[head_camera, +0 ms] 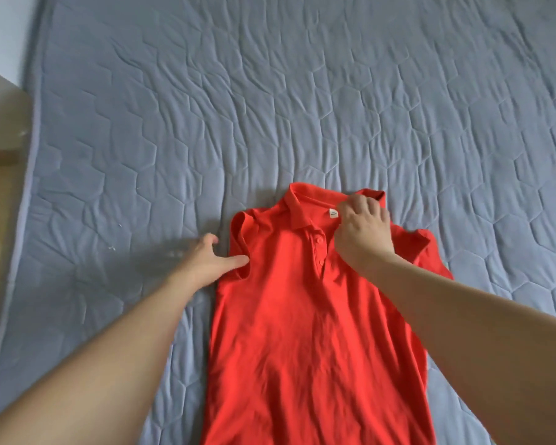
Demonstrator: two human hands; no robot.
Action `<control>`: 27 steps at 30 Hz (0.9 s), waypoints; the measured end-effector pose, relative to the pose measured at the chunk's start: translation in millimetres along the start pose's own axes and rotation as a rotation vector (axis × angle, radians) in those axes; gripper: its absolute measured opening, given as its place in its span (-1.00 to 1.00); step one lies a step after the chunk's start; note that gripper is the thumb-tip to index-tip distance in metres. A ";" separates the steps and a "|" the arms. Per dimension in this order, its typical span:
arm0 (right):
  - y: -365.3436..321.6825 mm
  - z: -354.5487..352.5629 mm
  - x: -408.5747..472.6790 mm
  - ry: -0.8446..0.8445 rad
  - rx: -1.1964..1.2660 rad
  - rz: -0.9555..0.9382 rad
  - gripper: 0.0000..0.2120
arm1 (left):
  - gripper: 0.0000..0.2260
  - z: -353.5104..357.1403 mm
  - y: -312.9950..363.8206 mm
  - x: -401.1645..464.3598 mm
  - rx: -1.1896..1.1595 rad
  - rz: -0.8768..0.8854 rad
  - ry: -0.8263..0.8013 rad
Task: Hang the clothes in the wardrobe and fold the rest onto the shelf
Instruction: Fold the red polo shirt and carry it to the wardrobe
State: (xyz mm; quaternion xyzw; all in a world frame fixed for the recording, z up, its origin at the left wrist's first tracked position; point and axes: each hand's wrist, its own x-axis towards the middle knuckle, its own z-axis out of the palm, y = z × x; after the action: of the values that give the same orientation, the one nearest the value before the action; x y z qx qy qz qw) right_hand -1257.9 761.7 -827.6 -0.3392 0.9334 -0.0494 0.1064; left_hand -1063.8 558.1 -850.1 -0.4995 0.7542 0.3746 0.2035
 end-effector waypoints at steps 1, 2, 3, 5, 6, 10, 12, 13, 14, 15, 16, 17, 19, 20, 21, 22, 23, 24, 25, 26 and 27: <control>-23.5 6.0 11.2 -0.055 0.033 -0.117 -0.58 | -0.13 6.8 -1.4 -1.7 0.067 0.069 0.042; -46.5 12.9 21.5 -0.124 0.067 -0.208 -0.57 | -0.13 14.2 -1.3 -5.0 0.145 0.128 0.096; -68.8 22.6 30.8 -0.196 0.082 -0.284 -0.53 | -0.21 20.7 -2.0 -6.5 0.233 0.154 0.148; -97.7 37.7 47.2 -0.320 0.008 -0.339 -0.49 | -0.53 26.7 -2.5 -5.3 0.372 0.161 0.179; -105.2 42.9 53.9 -0.354 -0.055 -0.322 -0.51 | -0.69 26.0 -3.4 -2.8 0.332 0.143 0.182; -125.7 51.1 71.5 -0.306 -0.244 -0.304 -0.71 | -0.82 6.6 -33.4 16.0 -0.432 -0.206 0.268; -129.7 52.7 77.1 -0.229 -0.251 -0.260 -0.73 | -0.75 -3.5 -64.7 20.9 -0.728 -0.449 0.232; -129.8 53.0 79.1 -0.221 -0.251 -0.235 -0.70 | -0.70 -4.9 -77.1 21.2 -0.732 -0.484 0.217; -132.4 54.1 81.2 -0.245 -0.250 -0.243 -0.64 | -0.67 -4.9 -84.0 18.6 -0.683 -0.430 0.242; -137.3 54.9 81.6 -0.294 -0.235 -0.292 -0.56 | -0.65 -2.3 -86.8 15.3 -0.635 -0.314 0.284; -146.1 57.2 82.5 -0.351 -0.210 -0.365 -0.51 | -0.65 1.5 -86.2 9.4 -0.627 -0.179 0.285; -156.5 59.5 83.4 -0.408 -0.169 -0.427 -0.52 | -0.63 6.1 -81.2 2.0 -0.632 -0.064 0.232; -177.5 62.1 84.6 -0.511 -0.121 -0.449 -0.64 | -0.63 17.9 -74.9 -4.4 -0.572 0.001 0.156; -185.9 62.2 86.0 -0.566 -0.116 -0.418 -0.68 | -0.68 22.2 -75.9 -3.0 -0.517 -0.030 0.175; -194.3 61.1 87.3 -0.620 -0.099 -0.383 -0.71 | -0.77 22.4 -79.0 0.3 -0.464 -0.074 0.215; -200.4 59.6 88.9 -0.659 -0.064 -0.354 -0.72 | -0.86 21.0 -79.7 2.0 -0.441 -0.113 0.243; -205.7 57.8 89.7 -0.666 -0.017 -0.342 -0.74 | -0.90 19.5 -81.9 4.1 -0.454 -0.137 0.261; -209.4 55.9 89.2 -0.634 0.031 -0.339 -0.75 | -0.89 16.9 -82.8 4.3 -0.494 -0.152 0.282; -210.9 53.8 89.3 -0.579 0.090 -0.326 -0.73 | -0.86 13.6 -82.3 4.2 -0.536 -0.153 0.329; -210.5 53.0 89.9 -0.534 0.161 -0.288 -0.71 | -0.81 10.3 -82.8 1.9 -0.577 -0.153 0.401; -207.8 51.9 90.9 -0.503 0.224 -0.241 -0.69 | -0.76 8.4 -83.2 0.0 -0.622 -0.156 0.475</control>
State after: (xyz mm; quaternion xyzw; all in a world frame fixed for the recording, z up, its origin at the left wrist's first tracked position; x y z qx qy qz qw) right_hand -1184.4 543.3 -859.0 -0.4351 0.8196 -0.0785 0.3643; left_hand -989.0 546.2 -885.5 -0.6657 0.5907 0.4425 -0.1099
